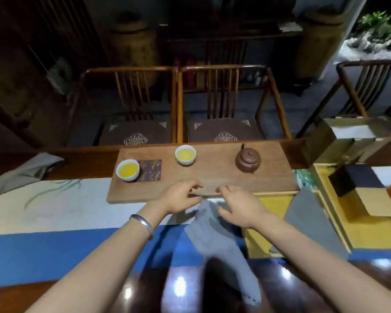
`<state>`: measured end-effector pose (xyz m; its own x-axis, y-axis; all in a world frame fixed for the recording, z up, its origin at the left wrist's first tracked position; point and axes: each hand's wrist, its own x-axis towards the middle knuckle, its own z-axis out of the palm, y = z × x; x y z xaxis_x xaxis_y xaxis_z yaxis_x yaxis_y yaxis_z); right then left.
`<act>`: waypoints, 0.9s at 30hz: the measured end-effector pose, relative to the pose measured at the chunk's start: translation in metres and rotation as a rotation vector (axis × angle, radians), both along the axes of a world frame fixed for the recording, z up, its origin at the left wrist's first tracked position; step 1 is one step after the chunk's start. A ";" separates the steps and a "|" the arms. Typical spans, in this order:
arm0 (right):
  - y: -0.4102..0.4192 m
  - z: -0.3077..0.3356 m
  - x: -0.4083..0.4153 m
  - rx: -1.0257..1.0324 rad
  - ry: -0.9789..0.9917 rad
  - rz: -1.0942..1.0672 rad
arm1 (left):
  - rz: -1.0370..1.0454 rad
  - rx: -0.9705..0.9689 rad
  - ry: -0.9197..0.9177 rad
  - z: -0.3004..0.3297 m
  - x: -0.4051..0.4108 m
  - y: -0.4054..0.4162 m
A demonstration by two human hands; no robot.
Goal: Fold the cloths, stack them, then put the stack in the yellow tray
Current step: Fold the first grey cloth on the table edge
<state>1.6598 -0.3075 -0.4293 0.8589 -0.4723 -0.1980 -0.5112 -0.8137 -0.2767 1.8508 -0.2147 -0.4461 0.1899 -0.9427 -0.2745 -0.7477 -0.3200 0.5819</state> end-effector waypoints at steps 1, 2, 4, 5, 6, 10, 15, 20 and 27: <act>0.005 -0.016 -0.002 0.018 0.025 -0.003 | -0.004 0.008 0.018 -0.015 -0.002 0.004; 0.011 -0.030 -0.004 0.039 0.055 -0.007 | -0.008 0.019 0.037 -0.030 -0.003 0.009; 0.023 -0.056 -0.008 0.077 0.109 -0.023 | -0.008 0.062 0.058 -0.057 -0.007 0.019; 0.029 -0.067 -0.010 0.089 0.135 -0.035 | -0.004 0.086 0.069 -0.071 -0.008 0.024; 0.035 -0.077 -0.012 0.099 0.161 -0.045 | 0.006 0.102 0.084 -0.083 -0.010 0.028; 0.055 -0.105 -0.023 0.135 0.220 -0.067 | 0.055 0.111 0.089 -0.121 -0.016 0.039; 0.064 -0.120 -0.026 0.110 0.261 -0.082 | 0.181 0.050 0.083 -0.139 -0.018 0.028; 0.079 -0.125 -0.014 0.062 0.211 -0.261 | 0.240 0.050 0.080 -0.143 -0.018 0.005; 0.110 -0.135 -0.003 0.032 0.253 -0.524 | 0.245 0.023 0.117 -0.153 -0.028 -0.018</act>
